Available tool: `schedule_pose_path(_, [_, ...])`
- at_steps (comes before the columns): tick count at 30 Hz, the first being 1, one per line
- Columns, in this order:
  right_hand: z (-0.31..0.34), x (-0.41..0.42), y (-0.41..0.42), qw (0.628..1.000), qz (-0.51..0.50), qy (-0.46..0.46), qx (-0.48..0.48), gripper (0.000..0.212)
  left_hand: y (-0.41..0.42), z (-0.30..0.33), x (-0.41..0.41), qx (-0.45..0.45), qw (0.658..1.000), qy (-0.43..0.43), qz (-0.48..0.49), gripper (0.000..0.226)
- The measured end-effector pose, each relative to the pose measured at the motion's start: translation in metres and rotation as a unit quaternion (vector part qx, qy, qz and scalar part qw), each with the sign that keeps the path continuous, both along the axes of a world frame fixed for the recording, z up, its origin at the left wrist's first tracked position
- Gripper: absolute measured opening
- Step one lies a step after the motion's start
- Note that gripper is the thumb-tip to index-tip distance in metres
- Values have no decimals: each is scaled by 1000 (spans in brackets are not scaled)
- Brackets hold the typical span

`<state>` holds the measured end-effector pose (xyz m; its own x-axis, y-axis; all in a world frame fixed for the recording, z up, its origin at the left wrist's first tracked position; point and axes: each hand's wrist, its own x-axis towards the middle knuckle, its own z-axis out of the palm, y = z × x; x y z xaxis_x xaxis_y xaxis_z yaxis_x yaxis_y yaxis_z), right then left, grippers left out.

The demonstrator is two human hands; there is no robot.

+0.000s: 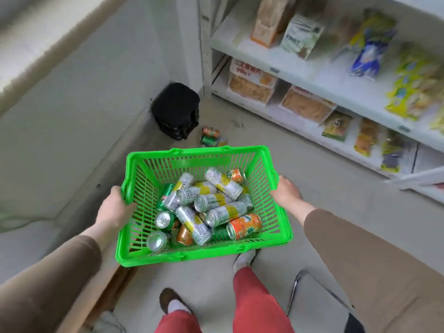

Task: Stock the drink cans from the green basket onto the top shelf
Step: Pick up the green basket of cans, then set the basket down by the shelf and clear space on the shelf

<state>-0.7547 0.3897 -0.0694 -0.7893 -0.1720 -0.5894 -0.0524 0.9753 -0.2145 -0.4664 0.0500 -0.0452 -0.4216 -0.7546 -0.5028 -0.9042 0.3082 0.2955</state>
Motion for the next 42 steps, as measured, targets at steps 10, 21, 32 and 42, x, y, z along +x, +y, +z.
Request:
schedule_pose_path(10, [-49, -198, 133, 982, -185, -20, 26, 58, 77, -54, -315, 57, 993, 29, -102, 44])
schedule_pose_path(21, [-166, -339, 176, 965, -259, -39, 1, 66, 98, -182, -548, 92, 973, 8, -209, 62])
schedule_pose_path(32, [-330, -433, 189, 949, -305, -79, 4, 62, 114, -346, -657, 100, 977, -34, -186, 82])
schedule_pose_path(42, [-396, -451, 184, 943, -327, -53, -25, 52, 114, -415, -671, 95, 981, -17, -170, 72])
